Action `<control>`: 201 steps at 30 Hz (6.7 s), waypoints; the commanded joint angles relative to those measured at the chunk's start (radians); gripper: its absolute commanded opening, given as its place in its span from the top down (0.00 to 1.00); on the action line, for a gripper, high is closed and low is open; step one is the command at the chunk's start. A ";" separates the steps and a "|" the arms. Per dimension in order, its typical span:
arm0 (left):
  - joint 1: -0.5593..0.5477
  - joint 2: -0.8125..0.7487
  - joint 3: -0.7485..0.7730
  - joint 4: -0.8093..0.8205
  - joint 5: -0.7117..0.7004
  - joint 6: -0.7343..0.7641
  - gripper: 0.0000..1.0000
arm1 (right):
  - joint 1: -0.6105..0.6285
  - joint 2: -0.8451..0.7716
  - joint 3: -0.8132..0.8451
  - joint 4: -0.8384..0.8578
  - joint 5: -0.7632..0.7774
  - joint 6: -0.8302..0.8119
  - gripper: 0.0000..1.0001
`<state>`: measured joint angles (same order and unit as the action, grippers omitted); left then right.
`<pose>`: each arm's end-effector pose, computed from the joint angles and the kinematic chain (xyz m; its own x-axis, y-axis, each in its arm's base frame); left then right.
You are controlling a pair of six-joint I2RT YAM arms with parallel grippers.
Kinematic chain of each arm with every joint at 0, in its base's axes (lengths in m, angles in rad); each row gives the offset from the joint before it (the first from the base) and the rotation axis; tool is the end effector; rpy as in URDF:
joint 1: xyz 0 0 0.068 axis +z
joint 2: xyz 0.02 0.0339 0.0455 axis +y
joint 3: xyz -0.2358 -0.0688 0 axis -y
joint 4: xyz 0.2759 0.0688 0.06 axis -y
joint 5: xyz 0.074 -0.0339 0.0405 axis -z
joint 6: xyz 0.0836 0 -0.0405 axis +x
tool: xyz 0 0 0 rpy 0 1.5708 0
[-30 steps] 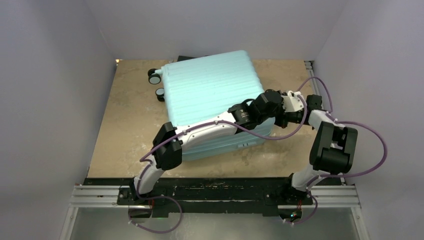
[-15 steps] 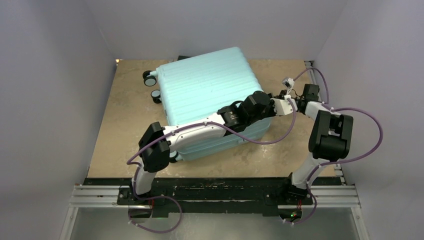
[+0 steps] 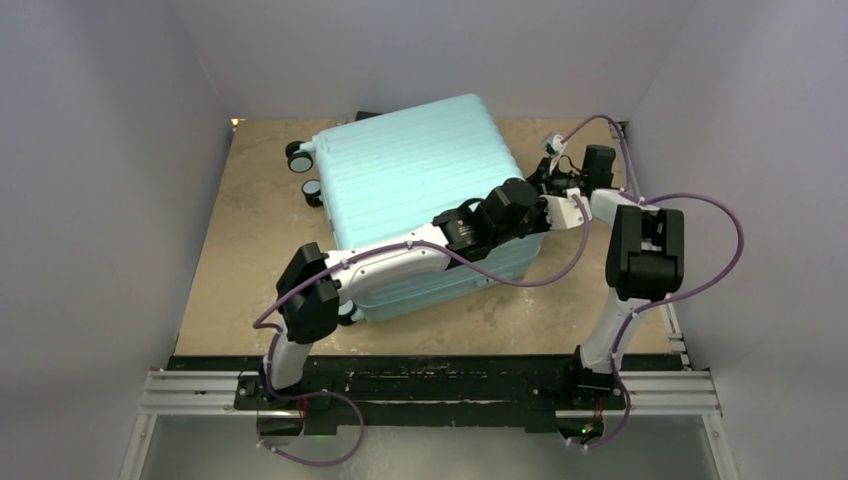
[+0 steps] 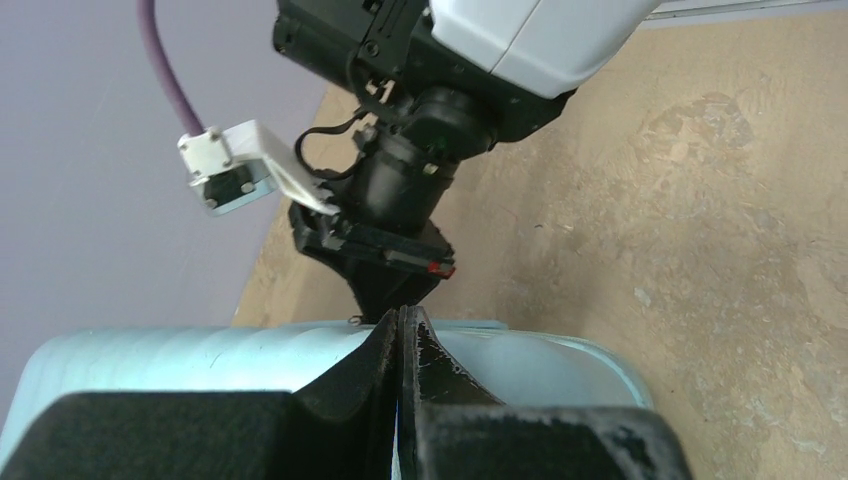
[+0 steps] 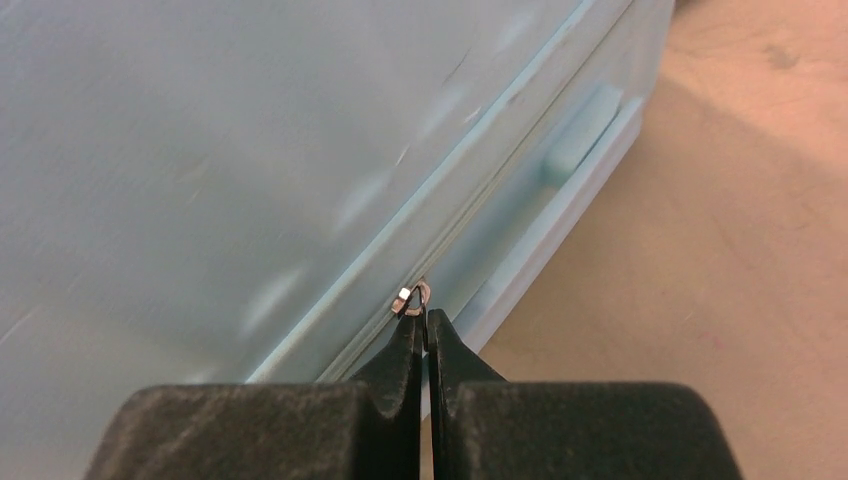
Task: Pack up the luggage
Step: Zip the luggage at the center of the board.
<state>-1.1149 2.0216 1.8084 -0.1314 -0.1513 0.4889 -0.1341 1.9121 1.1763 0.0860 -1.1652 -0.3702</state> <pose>0.2546 -0.4905 0.2731 0.2562 0.5320 -0.8070 0.7983 0.3542 0.4870 0.4353 0.0188 0.1303 -0.3157 -0.1015 -0.9434 -0.8437 0.4850 0.2302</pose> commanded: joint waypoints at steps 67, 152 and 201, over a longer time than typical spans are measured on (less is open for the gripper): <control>0.777 -1.424 -0.840 -0.793 -0.017 0.163 0.01 | 0.340 0.025 0.497 0.100 0.854 0.175 0.01; 0.846 -1.152 -0.804 -0.496 -0.147 -0.055 0.01 | 0.524 -0.487 -0.485 0.234 0.132 -0.061 0.75; 0.846 -1.355 -1.015 -0.518 -0.115 -0.073 0.01 | 0.483 -0.549 -0.433 -0.134 0.216 -0.490 0.48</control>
<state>-0.2668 0.6456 0.8406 -0.4965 -0.2836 0.4282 0.3477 1.3609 0.7612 -0.0242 -0.8345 -0.7578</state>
